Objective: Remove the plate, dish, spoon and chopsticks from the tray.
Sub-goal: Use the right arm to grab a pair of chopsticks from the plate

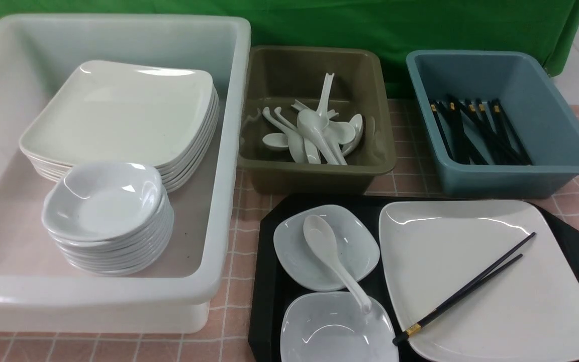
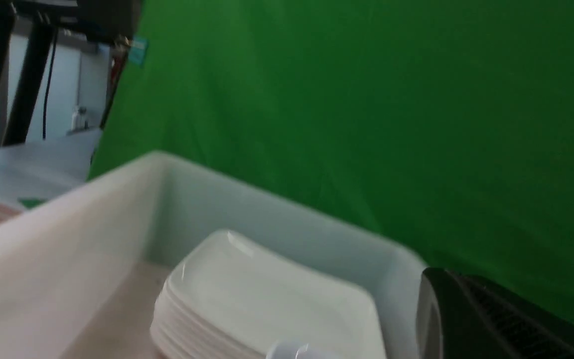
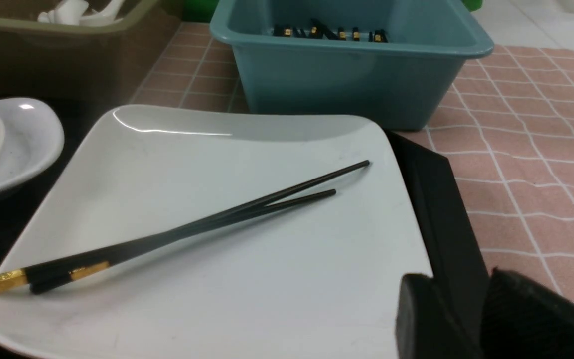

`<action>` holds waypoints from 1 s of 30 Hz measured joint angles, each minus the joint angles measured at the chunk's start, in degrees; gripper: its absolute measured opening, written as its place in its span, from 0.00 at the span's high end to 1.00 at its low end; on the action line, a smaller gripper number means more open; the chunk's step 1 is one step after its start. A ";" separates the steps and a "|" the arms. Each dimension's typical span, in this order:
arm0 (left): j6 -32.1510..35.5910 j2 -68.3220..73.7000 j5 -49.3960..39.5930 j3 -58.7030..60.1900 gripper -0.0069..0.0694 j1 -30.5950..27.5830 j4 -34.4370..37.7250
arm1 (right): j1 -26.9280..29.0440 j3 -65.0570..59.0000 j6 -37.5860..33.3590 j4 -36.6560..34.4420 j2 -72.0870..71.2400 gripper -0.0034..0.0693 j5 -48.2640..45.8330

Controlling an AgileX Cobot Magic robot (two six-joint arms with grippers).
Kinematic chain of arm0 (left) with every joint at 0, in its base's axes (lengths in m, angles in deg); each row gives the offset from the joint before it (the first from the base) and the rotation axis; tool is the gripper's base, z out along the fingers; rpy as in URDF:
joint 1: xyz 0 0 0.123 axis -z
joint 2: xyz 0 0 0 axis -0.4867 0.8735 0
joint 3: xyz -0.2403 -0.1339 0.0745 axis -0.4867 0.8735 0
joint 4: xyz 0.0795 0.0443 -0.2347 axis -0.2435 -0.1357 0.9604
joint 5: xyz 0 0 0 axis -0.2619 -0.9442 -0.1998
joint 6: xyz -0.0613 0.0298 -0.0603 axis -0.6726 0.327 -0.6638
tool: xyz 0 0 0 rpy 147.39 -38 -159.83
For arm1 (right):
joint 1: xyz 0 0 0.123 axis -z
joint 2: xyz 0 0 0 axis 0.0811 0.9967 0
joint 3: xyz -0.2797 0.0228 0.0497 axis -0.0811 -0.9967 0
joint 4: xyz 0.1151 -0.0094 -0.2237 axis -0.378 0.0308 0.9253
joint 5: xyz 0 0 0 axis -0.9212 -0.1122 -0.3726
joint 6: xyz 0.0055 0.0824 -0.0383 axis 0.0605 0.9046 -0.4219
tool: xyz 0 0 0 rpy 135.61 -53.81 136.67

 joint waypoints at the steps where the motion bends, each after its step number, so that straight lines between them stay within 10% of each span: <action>1: -1.95 0.00 2.01 0.00 0.88 0.00 0.31 | 0.00 0.00 0.00 0.00 0.00 0.62 0.24; 6: -12.78 0.00 13.78 0.00 0.88 0.00 0.41 | 0.00 -0.28 0.16 -0.63 0.00 0.62 1.97; 11: -22.73 0.02 17.81 -8.40 0.88 0.00 -3.48 | 0.00 -0.69 19.46 -13.26 0.00 0.62 13.87; 16: -23.94 8.19 -5.91 -29.70 0.88 0.00 -11.57 | 0.00 -0.69 35.69 -17.31 0.00 0.62 22.08; 22: -15.18 25.02 -39.55 -48.52 0.88 0.00 -11.94 | -0.17 -0.69 38.98 -17.71 0.00 0.64 24.48; 30: 4.42 47.06 -67.33 -54.75 0.88 0.00 -4.13 | -10.05 18.09 28.49 -7.79 6.63 0.91 -2.61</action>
